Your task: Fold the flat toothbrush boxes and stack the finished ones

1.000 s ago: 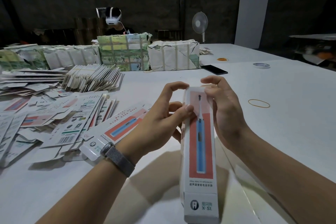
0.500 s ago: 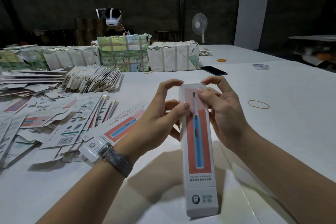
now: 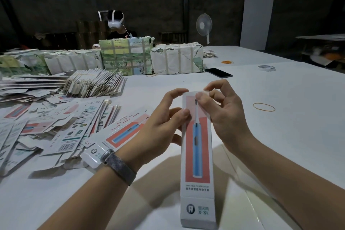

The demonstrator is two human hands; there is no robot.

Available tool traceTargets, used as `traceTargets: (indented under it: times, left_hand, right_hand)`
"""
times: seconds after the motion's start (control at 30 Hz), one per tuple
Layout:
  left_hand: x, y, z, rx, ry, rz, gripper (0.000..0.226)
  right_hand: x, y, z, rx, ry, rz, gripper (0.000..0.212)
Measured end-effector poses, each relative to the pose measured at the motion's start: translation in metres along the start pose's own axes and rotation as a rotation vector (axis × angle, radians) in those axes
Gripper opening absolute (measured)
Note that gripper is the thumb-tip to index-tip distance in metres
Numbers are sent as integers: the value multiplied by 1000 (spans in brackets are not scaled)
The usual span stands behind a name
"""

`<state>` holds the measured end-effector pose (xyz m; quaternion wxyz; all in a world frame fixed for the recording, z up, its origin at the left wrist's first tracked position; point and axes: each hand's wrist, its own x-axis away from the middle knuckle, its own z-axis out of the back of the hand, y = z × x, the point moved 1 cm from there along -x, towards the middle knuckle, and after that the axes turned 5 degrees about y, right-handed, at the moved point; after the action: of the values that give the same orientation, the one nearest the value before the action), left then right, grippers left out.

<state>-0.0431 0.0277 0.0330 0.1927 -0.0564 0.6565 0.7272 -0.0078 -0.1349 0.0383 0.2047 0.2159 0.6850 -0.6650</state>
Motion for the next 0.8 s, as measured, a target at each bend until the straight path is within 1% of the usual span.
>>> traceTargets:
  times: [0.1,0.17,0.27,0.33,0.43,0.53,0.6,0.67,0.7,0.73,0.8]
  left_hand:
    - [0,-1,-3,4,3,16,44]
    - [0,-2,-5,-3,3,22,49]
    - [-1,-1,-7,-8,21,-13,43]
    - [-2,0,-8,-2,48,-48,41]
    - [-2,2,-8,-33,82,-71,42]
    - [-2,3,-8,-54,96,-85,43]
    - [-3,3,-8,-45,135,-115,43]
    - [-5,4,-5,-10,216,-154,40]
    - [-6,4,-3,7,265,-174,39]
    - [-7,4,0,18,313,-192,38]
    - [-7,4,6,39,384,-201,35]
  right_hand:
    - [0,3,0,16,61,19,21]
    - [0,5,0,12,71,-1,22]
    - [2,2,-1,-36,61,-29,21]
    - [2,-1,-1,-37,45,-15,23]
    - [0,-3,1,-28,43,16,19]
    - [-3,-2,3,-9,45,5,24]
    - [-3,-2,2,71,30,1,23]
    - [-3,-5,1,243,-7,62,25]
    - [-2,-8,1,343,-47,116,29]
    - [-2,-11,1,443,-112,172,38]
    - [0,-18,-2,620,-293,232,61]
